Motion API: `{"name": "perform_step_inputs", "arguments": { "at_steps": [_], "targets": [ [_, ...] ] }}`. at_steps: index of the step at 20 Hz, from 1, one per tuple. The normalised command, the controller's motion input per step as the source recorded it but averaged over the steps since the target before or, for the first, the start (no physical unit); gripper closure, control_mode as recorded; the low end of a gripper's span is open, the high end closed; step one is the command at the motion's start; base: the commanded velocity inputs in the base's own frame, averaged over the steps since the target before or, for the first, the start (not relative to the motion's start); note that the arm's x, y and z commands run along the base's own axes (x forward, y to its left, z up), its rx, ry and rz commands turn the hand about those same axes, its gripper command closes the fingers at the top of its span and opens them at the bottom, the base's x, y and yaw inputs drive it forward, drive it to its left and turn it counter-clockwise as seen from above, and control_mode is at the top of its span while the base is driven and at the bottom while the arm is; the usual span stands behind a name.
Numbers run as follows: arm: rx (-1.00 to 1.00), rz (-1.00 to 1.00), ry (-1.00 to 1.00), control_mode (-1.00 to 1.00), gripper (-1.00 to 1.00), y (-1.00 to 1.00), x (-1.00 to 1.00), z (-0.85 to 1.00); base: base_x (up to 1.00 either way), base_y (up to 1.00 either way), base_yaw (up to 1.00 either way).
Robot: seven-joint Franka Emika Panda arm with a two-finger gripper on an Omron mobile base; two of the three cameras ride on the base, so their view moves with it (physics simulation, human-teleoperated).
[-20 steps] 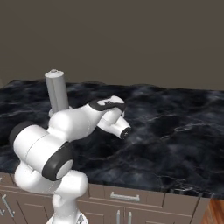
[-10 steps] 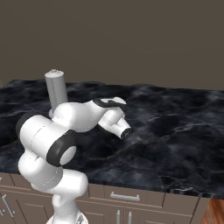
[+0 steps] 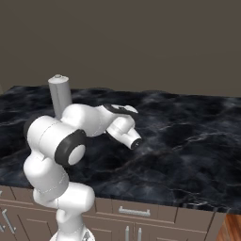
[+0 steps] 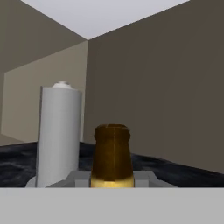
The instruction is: Open the cabinet directly in front. Then move the beer and the mug to the dining counter with the candle on it.
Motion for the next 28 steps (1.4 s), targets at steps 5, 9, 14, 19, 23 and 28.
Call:
{"name": "perform_step_inputs", "arguments": {
  "at_steps": [5, 9, 14, 19, 23, 28],
  "targets": [
    [0.00, 0.00, 0.00, -1.00, 1.00, 0.00, 0.20, -0.14, 0.00, 0.00, 0.00],
    [0.00, 0.00, 0.00, -1.00, 1.00, -0.01, 0.20, -0.13, 0.00, 0.00, 0.00],
    [0.00, 0.00, 0.00, -1.00, 1.00, -0.04, 0.19, -0.12, 0.00, 0.00, 0.00],
    [0.00, 0.00, 0.00, -1.00, 1.00, -0.07, 0.19, -0.12, 0.00, 0.00, 0.00],
    [0.00, 0.00, 0.00, -1.00, 1.00, -0.08, 0.18, -0.12, 0.00, 0.00, 0.00],
    [0.00, 0.00, 0.00, -1.00, 1.00, -0.03, 0.18, -0.14, 0.00, 0.00, 0.00]
  ]
}}
